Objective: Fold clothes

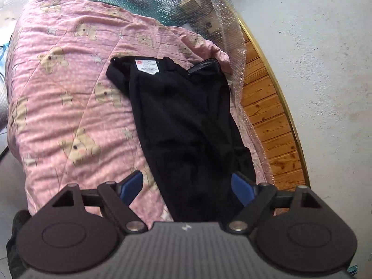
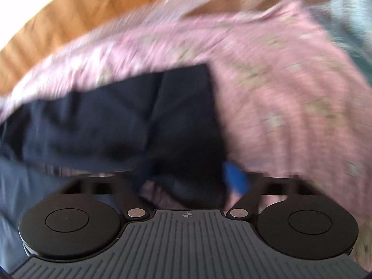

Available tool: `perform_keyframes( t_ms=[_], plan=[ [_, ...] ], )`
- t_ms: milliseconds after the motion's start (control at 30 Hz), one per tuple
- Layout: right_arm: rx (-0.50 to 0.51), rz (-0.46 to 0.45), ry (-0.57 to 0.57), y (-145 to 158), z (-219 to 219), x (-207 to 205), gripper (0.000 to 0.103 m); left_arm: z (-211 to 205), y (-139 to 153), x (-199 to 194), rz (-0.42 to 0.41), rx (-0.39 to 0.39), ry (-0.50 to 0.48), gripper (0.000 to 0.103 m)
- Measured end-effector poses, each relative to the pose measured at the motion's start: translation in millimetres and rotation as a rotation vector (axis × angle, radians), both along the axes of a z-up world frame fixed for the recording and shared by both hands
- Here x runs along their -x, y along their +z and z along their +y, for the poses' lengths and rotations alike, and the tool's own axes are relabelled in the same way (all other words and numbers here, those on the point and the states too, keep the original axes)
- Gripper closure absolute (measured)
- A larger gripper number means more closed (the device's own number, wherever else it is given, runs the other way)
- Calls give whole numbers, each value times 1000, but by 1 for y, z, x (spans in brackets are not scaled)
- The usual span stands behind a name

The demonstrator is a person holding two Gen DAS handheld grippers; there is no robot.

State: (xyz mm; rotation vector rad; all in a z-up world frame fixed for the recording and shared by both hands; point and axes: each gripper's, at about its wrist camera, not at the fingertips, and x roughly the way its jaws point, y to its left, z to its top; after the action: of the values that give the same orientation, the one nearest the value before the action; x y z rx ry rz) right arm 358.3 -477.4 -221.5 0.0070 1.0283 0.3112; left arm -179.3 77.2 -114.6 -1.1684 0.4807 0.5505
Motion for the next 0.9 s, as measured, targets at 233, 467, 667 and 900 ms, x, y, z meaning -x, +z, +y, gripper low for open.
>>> perform_keyframes(
  t_ms=[233,467,667,900],
  plan=[
    [77,-361,166,83,-8,-11,102,-24,13,10,80,-35,36,18],
    [117,-234,111,58,-79,-27,85,-9,27,-21,72,-48,-13,18],
    [64,-204,-225,47,-131,58,36,26,27,-68,72,-38,-92,14],
    [-4,-174,-479,65,-169,173,28,136,-13,-160,69,136,-94,6]
  ],
)
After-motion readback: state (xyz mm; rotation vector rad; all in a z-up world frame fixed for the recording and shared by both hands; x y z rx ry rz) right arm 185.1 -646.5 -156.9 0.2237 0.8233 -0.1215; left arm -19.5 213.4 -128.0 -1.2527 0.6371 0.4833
